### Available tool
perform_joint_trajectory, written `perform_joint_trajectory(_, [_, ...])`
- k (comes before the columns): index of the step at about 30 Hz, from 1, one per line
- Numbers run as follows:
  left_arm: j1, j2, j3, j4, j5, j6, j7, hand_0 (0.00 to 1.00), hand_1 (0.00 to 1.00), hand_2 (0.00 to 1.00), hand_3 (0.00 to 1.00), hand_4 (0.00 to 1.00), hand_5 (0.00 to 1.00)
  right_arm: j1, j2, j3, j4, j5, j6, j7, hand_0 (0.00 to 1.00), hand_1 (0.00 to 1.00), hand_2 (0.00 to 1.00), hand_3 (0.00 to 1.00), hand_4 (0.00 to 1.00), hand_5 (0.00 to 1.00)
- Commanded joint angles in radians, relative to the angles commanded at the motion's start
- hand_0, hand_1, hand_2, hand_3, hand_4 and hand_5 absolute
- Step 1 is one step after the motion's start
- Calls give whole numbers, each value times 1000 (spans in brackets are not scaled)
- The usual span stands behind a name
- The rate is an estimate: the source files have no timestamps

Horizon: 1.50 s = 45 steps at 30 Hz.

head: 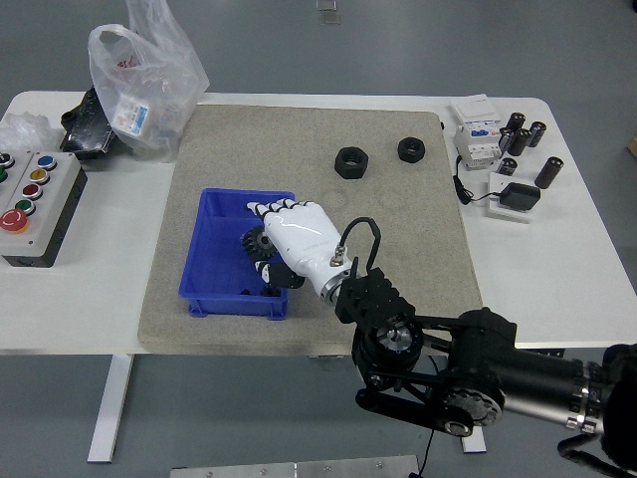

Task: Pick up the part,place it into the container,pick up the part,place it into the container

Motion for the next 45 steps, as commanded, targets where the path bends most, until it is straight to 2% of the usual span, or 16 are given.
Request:
perform_joint_trajectory(3, [1, 0, -1, 0, 2, 0, 0, 616, 586, 566, 616, 492, 449, -14, -3, 22, 3, 16, -20, 14, 725, 945, 998, 998, 566, 244])
perform_joint_trajectory(4, [1, 0, -2, 0, 3, 0, 0, 616, 587, 566, 615, 489, 445, -23, -6, 38, 5, 29, -32, 25, 737, 959, 998, 998, 646, 250])
perform_joint_trajectory(7, [2, 1, -4, 0, 6, -1, 0, 616, 587, 566, 615, 489, 445, -59, -21, 96, 27, 67, -85, 67, 737, 959, 998, 998, 646, 250])
perform_joint_trajectory(9, [2, 0, -3, 0, 3, 0, -2, 616, 587, 566, 615, 489, 445, -99, -38, 154, 61, 119, -139, 117, 737, 959, 998, 998, 646, 250])
perform_joint_trajectory(10, [2, 0, -4, 0, 3, 0, -2, 616, 587, 566, 615, 489, 444, -117, -44, 180, 73, 146, -163, 141, 655, 845, 865, 928, 637, 252])
perform_joint_trajectory(15, [8, -5, -14, 0, 12, 0, -2, 616, 587, 566, 615, 489, 444, -214, -73, 352, 85, 332, -265, 321, 655, 845, 865, 928, 637, 252])
perform_joint_trajectory(16, [8, -5, -17, 0, 14, 1, -4, 616, 586, 566, 615, 489, 443, -237, -79, 393, 73, 374, -251, 363, 564, 696, 706, 696, 653, 299])
perform_joint_trajectory(21, [8, -6, -21, 0, 16, 2, -13, 616, 586, 566, 615, 489, 443, -341, -93, 572, 25, 567, -157, 556, 564, 696, 706, 696, 653, 299])
perform_joint_trajectory(23, [10, -8, -24, 0, 20, 1, -13, 616, 586, 565, 615, 491, 435, -388, -96, 639, 16, 645, -116, 634, 627, 707, 724, 701, 699, 329])
perform_joint_trajectory(27, [16, -11, -32, 0, 28, 1, -15, 616, 586, 565, 615, 491, 435, -479, -96, 751, 20, 793, -59, 780, 627, 707, 724, 701, 699, 329])
perform_joint_trajectory(29, [19, -11, -36, 0, 30, 1, -16, 615, 586, 565, 616, 506, 420, -528, -93, 802, 28, 877, -41, 855, 645, 712, 726, 710, 764, 375])
perform_joint_trajectory(33, [24, -8, -41, 0, 35, 1, -20, 615, 586, 565, 616, 506, 420, -611, -83, 870, 33, 1025, -25, 971, 645, 712, 726, 710, 764, 375])
perform_joint_trajectory(37, [27, -4, -43, 0, 40, 0, -21, 615, 586, 565, 616, 513, 413, -636, -74, 882, 30, 1149, -39, 1064, 649, 710, 728, 715, 801, 414])
perform_joint_trajectory(39, [28, -1, -42, 0, 40, -1, -22, 615, 586, 565, 616, 513, 413, -639, -70, 883, 30, 1192, -50, 1093, 649, 710, 728, 715, 801, 414])
perform_joint_trajectory(40, [29, 0, -40, 0, 39, -1, -21, 616, 586, 564, 615, 513, 410, -641, -68, 884, 30, 1215, -55, 1103, 672, 721, 740, 802, 793, 402])
perform_joint_trajectory(45, [36, 3, -27, 0, 22, -3, -22, 616, 586, 564, 615, 513, 410, -648, -56, 897, 28, 1265, -65, 1120, 672, 721, 740, 802, 793, 402])
